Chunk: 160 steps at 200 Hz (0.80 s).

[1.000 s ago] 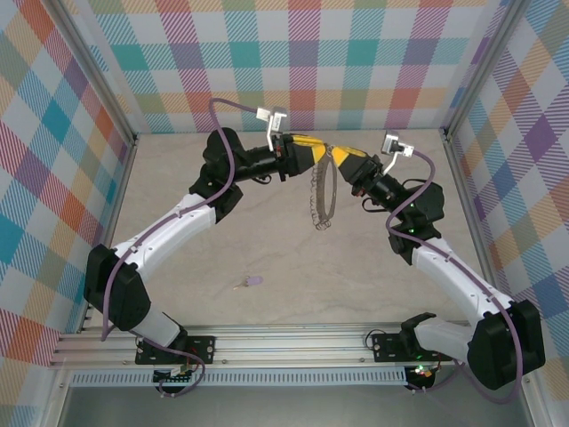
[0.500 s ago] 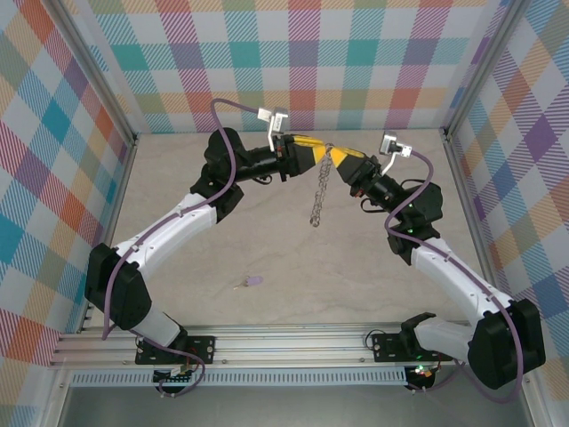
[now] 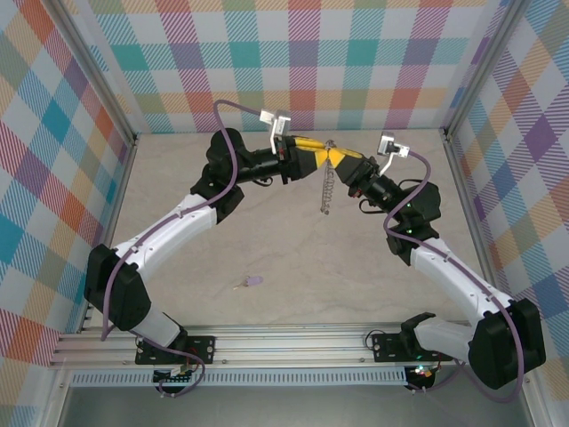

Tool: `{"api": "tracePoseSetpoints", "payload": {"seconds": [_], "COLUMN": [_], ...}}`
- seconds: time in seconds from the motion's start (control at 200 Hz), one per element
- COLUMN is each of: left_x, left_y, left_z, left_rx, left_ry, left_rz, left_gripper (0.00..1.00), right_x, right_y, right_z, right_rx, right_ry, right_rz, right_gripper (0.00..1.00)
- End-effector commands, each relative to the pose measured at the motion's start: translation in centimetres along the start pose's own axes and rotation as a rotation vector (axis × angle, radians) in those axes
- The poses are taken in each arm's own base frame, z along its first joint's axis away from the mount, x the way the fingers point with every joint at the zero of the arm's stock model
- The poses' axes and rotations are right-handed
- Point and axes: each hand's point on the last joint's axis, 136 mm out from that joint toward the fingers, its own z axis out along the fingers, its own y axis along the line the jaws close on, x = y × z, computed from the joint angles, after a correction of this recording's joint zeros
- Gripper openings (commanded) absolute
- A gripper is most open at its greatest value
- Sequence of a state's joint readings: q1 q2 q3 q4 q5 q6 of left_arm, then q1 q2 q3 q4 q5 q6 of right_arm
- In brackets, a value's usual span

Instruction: Put the keys on the keyring

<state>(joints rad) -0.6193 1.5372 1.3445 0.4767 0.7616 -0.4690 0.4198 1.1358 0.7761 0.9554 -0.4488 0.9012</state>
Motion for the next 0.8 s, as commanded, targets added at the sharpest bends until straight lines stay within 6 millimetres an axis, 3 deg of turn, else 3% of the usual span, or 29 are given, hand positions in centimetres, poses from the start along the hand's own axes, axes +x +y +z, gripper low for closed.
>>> {"api": "tracePoseSetpoints", "payload": {"seconds": [0.0,0.37,0.63,0.795], "left_x": [-1.41,-1.70,-1.66,-1.50], "left_y": [-2.13,-2.34,-2.66,-2.68], "left_z": [-0.67,-0.79,-0.76,-0.72], "left_rx": [0.022,0.027,0.050,0.058], "left_ry": [-0.029,-0.046,-0.047,-0.044], "left_rz": [0.071,0.077,0.076,0.075], "left_gripper": [0.44,0.53,0.43,0.42], "right_x": [-1.20,-1.15,-1.07,-0.91], "right_y": [1.78,1.87,1.89,1.65], "right_z": [-0.19,-0.13,0.01,-0.09], "right_rx": [-0.037,-0.035,-0.034,-0.027], "right_ry": [-0.042,-0.031,-0.020,-0.019], "right_rz": [-0.048,-0.054,-0.051,-0.048], "right_gripper": [0.00,0.00,0.00,0.00]}}
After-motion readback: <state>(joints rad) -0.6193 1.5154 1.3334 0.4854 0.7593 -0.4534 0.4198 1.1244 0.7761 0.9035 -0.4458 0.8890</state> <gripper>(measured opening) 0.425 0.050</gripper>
